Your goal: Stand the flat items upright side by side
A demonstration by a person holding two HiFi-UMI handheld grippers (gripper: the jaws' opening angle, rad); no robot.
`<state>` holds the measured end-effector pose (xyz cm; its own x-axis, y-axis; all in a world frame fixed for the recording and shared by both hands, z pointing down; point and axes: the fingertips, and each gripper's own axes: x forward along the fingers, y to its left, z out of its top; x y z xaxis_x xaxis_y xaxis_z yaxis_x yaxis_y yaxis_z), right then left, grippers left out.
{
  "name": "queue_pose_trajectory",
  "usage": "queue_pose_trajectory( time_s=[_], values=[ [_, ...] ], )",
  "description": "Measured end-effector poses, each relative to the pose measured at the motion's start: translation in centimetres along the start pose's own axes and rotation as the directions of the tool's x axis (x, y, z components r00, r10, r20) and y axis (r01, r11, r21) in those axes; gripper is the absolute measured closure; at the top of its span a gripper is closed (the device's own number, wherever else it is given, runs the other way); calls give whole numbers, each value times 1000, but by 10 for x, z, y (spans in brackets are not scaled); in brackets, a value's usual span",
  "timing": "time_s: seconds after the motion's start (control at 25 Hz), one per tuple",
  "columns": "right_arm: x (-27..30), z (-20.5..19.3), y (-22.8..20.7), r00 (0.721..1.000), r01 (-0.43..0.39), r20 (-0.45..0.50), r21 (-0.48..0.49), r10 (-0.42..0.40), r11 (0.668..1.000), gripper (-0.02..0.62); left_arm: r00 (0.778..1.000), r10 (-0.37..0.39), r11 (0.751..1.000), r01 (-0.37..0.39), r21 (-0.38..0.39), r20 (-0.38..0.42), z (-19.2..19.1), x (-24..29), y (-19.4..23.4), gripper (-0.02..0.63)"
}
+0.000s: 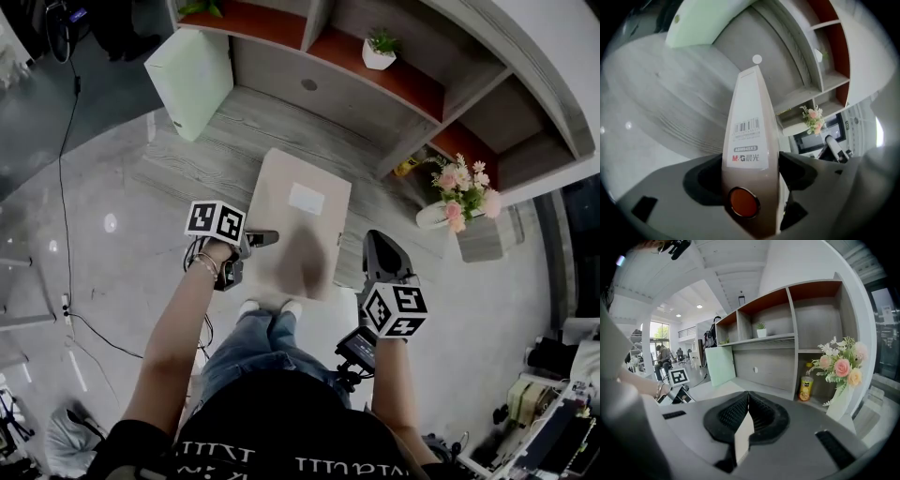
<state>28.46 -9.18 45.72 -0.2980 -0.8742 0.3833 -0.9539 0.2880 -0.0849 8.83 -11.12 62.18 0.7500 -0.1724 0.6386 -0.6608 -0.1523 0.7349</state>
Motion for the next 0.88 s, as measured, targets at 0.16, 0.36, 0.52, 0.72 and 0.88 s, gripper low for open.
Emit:
queue_pose_trajectory(
  time_s=[0.16, 0.36, 0.52, 0.72, 0.88],
  values=[
    [4, 14, 9, 999, -23, 35, -5, 23, 1000, 580, 986, 154, 968, -138, 210, -62, 34, -29, -10, 242],
    [2, 19, 13, 998, -38, 57, -6, 38, 999, 580, 942, 325, 863, -256, 435, -89, 63, -52, -28, 242],
    [-5, 22, 6, 997, -27, 75, 2, 27, 1000, 580, 880, 473, 705, -358, 612, -31, 85, -69, -45, 242],
    [-12, 31, -7, 994, -14, 108, 23, 11, 1000, 580, 751, 652, 390, -454, 801, 108, 112, -82, -55, 251],
    [-14, 34, -11, 992, -8, 126, 30, 4, 1000, 580, 670, 733, 238, -415, 878, 117, 114, -81, -44, 255]
  ],
)
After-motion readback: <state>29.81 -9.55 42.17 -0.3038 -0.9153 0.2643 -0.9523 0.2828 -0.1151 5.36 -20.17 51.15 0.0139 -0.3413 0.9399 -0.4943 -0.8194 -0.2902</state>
